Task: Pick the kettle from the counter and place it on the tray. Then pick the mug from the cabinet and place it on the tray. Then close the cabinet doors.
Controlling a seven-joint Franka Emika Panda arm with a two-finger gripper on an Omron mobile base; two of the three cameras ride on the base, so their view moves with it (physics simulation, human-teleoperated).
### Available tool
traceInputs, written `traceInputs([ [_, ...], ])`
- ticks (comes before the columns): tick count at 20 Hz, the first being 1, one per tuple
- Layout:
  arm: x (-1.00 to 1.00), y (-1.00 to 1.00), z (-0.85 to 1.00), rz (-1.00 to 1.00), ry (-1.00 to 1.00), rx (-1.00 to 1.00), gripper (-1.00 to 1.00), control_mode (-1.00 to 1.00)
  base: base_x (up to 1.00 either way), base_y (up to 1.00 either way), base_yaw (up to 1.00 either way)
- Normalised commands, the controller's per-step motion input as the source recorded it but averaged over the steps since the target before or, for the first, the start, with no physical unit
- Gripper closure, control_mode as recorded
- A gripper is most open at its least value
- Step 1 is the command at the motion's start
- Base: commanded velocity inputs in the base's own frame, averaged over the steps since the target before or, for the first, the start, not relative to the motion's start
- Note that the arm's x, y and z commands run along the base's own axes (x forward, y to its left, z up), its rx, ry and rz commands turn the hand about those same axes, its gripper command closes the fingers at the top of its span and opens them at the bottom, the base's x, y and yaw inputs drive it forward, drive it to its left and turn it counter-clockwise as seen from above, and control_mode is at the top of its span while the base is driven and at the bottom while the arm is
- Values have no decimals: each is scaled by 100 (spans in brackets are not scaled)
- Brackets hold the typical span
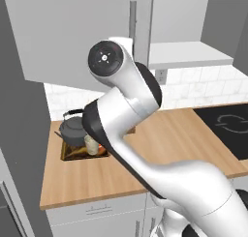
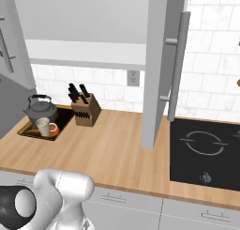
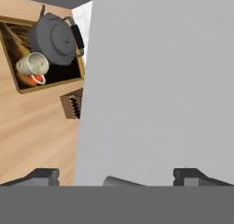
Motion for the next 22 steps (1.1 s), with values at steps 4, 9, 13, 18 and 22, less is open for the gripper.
traceInputs([
  [4, 91, -37, -17, -11, 4, -2, -100, -100, 0, 0, 0],
  [9, 82, -32, -29, -1, 0, -1, -100, -100, 0, 0, 0],
  [13, 81, -32, -33, 0, 0, -4, -100, -100, 0, 0, 0],
  [18, 85, -27, -30, 0, 0, -3, -100, -100, 0, 0, 0],
  [22, 94, -17, -27, 0, 0, -2, -100, -100, 0, 0, 0],
])
